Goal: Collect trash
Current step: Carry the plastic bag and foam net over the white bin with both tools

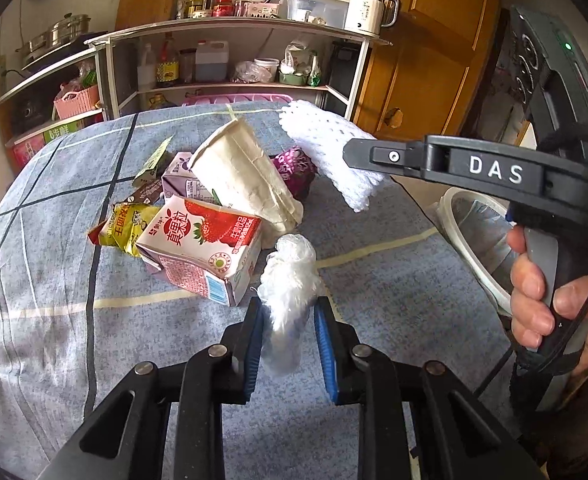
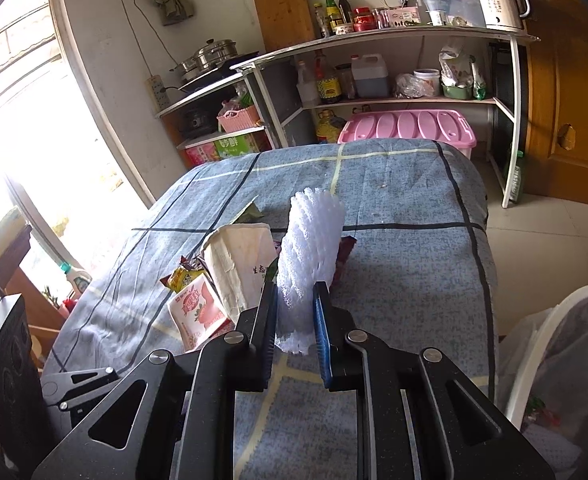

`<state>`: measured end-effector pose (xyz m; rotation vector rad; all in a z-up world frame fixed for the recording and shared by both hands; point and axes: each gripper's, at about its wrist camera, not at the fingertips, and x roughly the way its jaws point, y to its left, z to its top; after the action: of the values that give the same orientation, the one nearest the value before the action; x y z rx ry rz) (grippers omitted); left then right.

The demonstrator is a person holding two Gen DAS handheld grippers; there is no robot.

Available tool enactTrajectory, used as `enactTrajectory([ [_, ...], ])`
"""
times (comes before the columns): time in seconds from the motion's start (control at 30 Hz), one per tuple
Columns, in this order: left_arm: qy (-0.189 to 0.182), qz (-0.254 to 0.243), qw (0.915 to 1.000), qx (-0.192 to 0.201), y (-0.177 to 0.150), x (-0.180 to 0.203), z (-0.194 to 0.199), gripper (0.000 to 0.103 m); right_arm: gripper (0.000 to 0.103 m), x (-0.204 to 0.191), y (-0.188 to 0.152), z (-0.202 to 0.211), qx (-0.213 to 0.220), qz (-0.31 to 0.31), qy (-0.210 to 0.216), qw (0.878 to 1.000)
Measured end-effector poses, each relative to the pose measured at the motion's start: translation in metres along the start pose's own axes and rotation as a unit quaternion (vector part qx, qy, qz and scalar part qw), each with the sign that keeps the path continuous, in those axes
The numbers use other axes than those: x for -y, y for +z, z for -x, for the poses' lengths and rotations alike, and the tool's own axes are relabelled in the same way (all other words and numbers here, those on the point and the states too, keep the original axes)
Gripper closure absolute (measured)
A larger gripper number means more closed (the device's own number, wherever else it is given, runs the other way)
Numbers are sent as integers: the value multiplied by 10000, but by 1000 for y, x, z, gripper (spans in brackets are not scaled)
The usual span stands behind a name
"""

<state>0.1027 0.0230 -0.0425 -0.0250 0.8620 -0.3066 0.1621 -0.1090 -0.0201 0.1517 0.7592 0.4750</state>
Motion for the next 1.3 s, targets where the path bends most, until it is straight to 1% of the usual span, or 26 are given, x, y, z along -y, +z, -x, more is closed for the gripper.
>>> enactTrajectory([
  [0.33, -94, -194, 9996, 164, 12, 22, 8, 77, 85, 17, -15, 37, 178, -116, -175, 9996],
  [0.57, -225, -438, 9985, 243, 23, 49, 7, 77, 85, 39, -29, 61, 272, -316, -385, 9984],
  [0.73, -360, -681, 9967, 261, 30, 73, 2, 77, 85, 64, -35, 82, 369, -513, -600, 9962],
  [1.07, -547, -1011, 9930, 281, 46, 120, -11, 77, 85, 100, -47, 118, 550, -767, -966, 9908],
  [1.2, -664, -1133, 9909, 278, 52, 140, -18, 77, 85, 113, -54, 131, 569, -777, -1248, 9875],
  [1.3, -752, -1250, 9890, 261, 56, 156, -25, 77, 85, 131, -63, 140, 531, -881, -1418, 9845],
])
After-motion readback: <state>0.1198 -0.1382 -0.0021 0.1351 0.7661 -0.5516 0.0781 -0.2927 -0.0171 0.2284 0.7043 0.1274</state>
